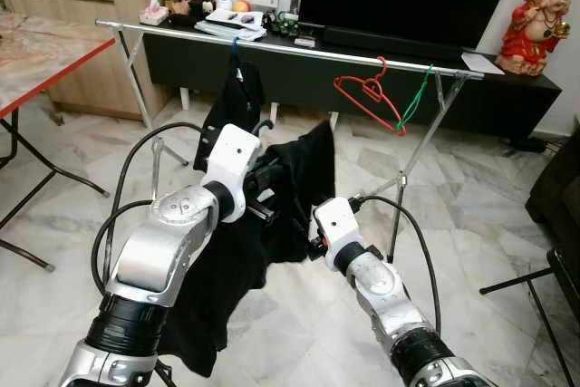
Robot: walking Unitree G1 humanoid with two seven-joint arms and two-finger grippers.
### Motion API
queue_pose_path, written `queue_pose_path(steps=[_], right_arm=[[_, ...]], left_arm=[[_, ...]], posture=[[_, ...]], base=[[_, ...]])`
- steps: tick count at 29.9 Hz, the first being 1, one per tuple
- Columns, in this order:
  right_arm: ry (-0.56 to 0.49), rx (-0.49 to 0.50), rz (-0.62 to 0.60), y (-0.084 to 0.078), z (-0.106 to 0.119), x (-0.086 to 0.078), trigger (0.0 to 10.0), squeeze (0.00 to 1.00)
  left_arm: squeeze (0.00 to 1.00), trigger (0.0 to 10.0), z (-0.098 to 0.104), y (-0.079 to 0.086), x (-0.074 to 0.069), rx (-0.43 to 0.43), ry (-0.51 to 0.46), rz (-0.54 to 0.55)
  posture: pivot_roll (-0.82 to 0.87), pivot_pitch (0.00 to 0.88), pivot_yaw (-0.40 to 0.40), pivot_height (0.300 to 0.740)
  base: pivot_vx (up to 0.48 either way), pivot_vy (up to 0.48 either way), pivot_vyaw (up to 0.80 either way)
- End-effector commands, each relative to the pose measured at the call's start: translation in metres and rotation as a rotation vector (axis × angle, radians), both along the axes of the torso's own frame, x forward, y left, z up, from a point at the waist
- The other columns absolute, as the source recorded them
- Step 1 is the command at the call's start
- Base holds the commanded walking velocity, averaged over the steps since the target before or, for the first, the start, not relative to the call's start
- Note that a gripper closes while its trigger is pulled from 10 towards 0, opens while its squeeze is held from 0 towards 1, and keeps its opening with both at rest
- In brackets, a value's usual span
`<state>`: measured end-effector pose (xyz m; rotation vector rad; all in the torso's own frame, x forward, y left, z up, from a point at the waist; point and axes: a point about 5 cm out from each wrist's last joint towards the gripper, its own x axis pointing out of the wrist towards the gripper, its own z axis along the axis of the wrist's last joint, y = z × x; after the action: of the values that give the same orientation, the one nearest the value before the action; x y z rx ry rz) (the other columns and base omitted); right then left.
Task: Hang hanger
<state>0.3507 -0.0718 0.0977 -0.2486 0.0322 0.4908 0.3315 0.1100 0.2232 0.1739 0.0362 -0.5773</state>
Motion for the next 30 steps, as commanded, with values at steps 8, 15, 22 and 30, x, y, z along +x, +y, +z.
queue_pose_path(steps=[8, 15, 22, 30], right_arm=[[0.019, -0.050, -0.102, -0.007, -0.002, 0.004, 10.0, 0.00], [0.032, -0.063, -0.132, -0.009, -0.004, 0.005, 10.0, 0.00], [0.005, -0.052, -0.145, -0.009, 0.000, 0.007, 0.0, 0.00], [0.006, -0.053, -0.168, -0.015, 0.002, 0.009, 0.0, 0.00]], left_arm=[[0.00, 10.0, 0.018, -0.017, -0.016, 0.026, -0.034, -0.150], [0.00, 10.0, 0.017, -0.020, -0.022, 0.042, -0.023, -0.182], [0.00, 10.0, 0.017, -0.019, -0.022, 0.046, -0.015, -0.180], [0.00, 10.0, 0.015, -0.018, -0.022, 0.060, -0.009, -0.178]], posture=[[0.15, 0.000, -0.099, 0.740], [0.16, 0.000, -0.101, 0.740], [0.16, 0.000, -0.100, 0.740], [0.16, 0.000, -0.101, 0.740]], base=[[0.000, 0.000, 0.00], [0.000, 0.000, 0.00], [0.000, 0.000, 0.00], [0.000, 0.000, 0.00]])
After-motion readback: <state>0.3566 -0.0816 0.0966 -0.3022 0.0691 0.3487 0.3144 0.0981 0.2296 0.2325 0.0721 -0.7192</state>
